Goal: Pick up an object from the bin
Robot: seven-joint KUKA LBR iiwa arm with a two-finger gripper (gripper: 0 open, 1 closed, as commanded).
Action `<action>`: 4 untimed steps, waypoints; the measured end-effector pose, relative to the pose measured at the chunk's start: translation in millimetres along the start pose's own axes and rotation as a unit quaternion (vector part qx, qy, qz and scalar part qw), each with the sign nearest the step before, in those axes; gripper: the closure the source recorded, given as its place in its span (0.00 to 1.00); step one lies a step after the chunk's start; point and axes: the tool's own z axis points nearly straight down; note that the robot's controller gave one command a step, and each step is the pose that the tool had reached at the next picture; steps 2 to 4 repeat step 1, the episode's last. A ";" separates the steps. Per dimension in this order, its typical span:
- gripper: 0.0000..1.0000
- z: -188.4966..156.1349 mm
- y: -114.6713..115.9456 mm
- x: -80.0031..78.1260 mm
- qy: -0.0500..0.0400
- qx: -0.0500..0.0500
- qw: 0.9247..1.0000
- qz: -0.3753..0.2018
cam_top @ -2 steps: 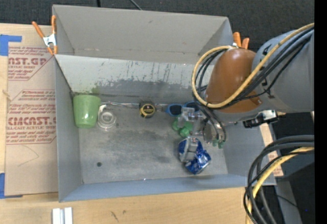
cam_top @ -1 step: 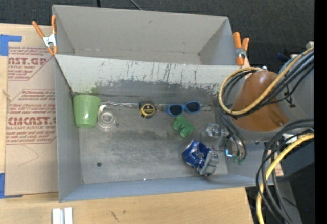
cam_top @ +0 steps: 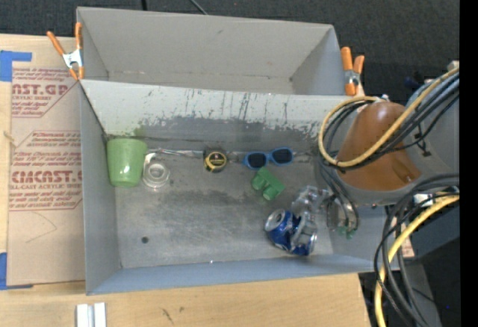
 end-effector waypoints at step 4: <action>1.00 -130.7 30.9 3.8 -0.004 -0.002 1.000 0.009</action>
Offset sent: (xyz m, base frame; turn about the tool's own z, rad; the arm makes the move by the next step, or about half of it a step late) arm 0.0025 0.0293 0.1265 0.0219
